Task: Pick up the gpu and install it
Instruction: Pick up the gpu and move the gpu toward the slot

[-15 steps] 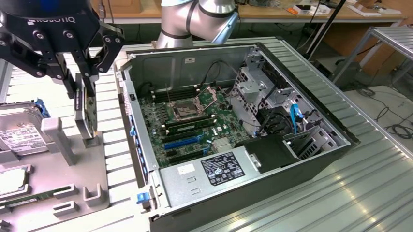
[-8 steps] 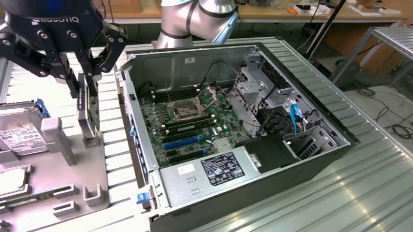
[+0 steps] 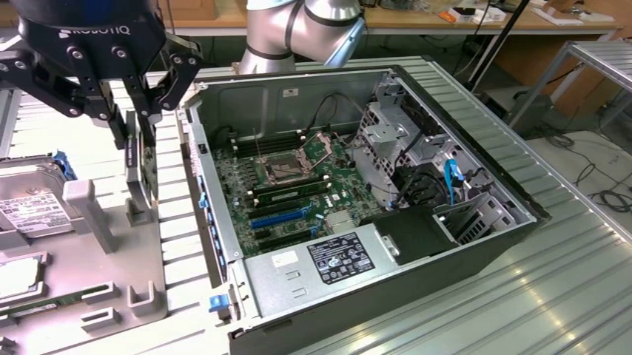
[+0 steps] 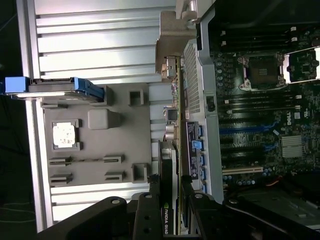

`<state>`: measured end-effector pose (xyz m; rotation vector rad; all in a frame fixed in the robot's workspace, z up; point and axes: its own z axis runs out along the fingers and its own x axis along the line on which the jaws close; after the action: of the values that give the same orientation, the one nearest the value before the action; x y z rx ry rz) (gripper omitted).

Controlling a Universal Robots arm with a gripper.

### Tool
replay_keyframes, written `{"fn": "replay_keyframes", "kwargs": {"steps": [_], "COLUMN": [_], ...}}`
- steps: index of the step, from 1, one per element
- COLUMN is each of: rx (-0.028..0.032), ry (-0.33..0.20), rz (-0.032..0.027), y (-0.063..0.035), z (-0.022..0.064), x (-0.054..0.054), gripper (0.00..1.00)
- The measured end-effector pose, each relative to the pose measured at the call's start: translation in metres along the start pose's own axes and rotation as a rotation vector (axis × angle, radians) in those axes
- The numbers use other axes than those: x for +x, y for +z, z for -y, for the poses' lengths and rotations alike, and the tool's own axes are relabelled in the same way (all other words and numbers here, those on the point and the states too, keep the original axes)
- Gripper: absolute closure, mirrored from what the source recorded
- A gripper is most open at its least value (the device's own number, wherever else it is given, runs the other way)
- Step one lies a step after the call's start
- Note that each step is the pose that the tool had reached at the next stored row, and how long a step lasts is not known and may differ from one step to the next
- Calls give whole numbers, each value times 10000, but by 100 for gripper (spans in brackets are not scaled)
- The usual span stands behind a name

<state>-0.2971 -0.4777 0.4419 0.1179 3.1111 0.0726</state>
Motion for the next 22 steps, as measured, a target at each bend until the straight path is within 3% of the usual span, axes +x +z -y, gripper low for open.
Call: {"fn": "replay_keyframes", "kwargs": {"steps": [22], "rx": [0], "ry": [0], "rz": [0], "y": [4], "z": [-12], "x": [-155], "gripper": [73]}}
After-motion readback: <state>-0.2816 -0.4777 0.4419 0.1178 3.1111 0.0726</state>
